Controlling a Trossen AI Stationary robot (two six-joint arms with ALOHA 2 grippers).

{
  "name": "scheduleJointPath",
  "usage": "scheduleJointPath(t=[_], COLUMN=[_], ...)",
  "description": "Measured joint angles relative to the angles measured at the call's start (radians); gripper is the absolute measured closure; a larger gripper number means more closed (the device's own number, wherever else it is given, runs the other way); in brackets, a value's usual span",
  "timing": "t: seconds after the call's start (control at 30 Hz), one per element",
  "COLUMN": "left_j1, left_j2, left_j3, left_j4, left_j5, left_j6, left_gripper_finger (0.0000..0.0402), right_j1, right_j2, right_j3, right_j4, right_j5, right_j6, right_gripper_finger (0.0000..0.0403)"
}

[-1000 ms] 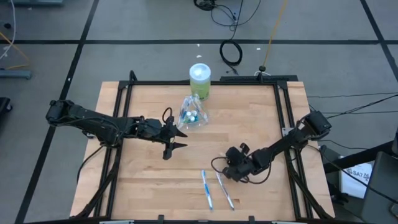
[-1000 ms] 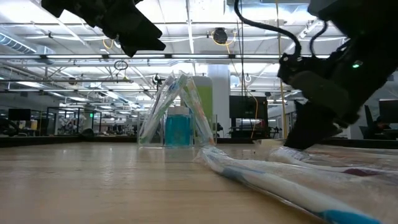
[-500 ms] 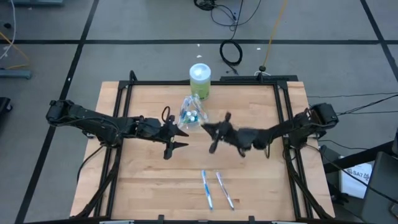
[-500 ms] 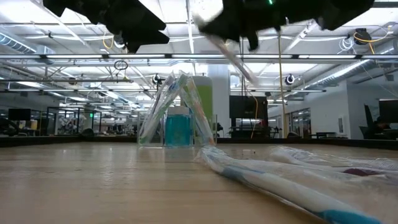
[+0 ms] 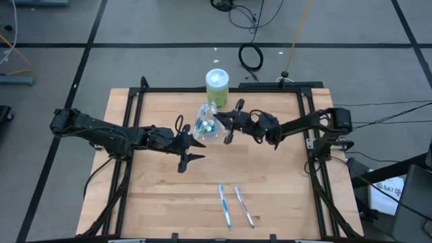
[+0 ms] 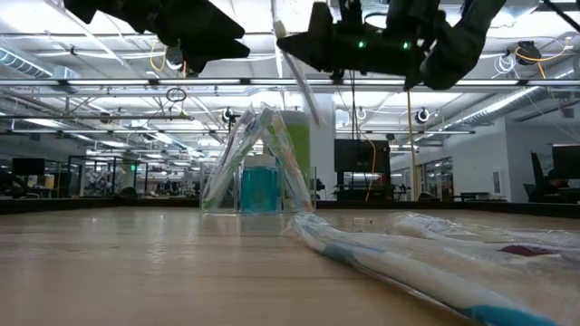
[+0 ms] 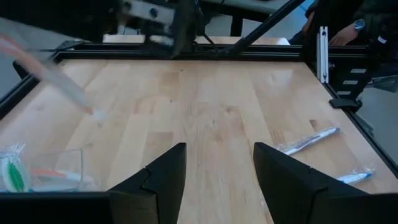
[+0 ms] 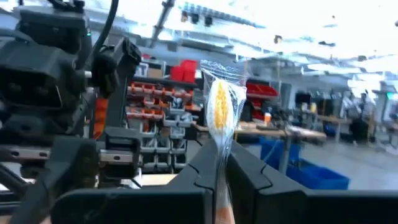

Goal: Pick & Place toothbrushing station
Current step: Put the orange toothbrush into the transparent organizer

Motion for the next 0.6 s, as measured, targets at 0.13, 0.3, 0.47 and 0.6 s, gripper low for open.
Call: scheduleJointPath(t=[0.13, 0.3, 0.47, 0.6], left_j1=[0.0, 0.0, 0.0, 0.001], left_j2=[0.0, 0.0, 0.0, 0.0], left_j3=[0.0, 0.0, 0.0, 0.0], left_j4=[0.0, 0.012, 0.031, 0.034], left_j5=[0.0, -0.001, -0.001, -0.001], left_j6=[0.001, 0.042, 0.045, 0.052], left_gripper_finger=[0.0211, 0.0211, 0.0211, 0.0211], right_j1=[-0.055, -0.105, -0.126, -0.126], right_j2=[0.071, 0.167, 0.256, 0.322], right_j3=[0.0, 0.0, 0.015, 0.082], right_j4=[0.118, 0.253, 0.28, 0.282], right_j5=[-0.064, -0.096, -0.095, -0.099], right_j6=[-0.036, 0.018, 0.072, 0.095], right_gripper_finger=[0.0393, 0.0393, 0.0393, 0.0394])
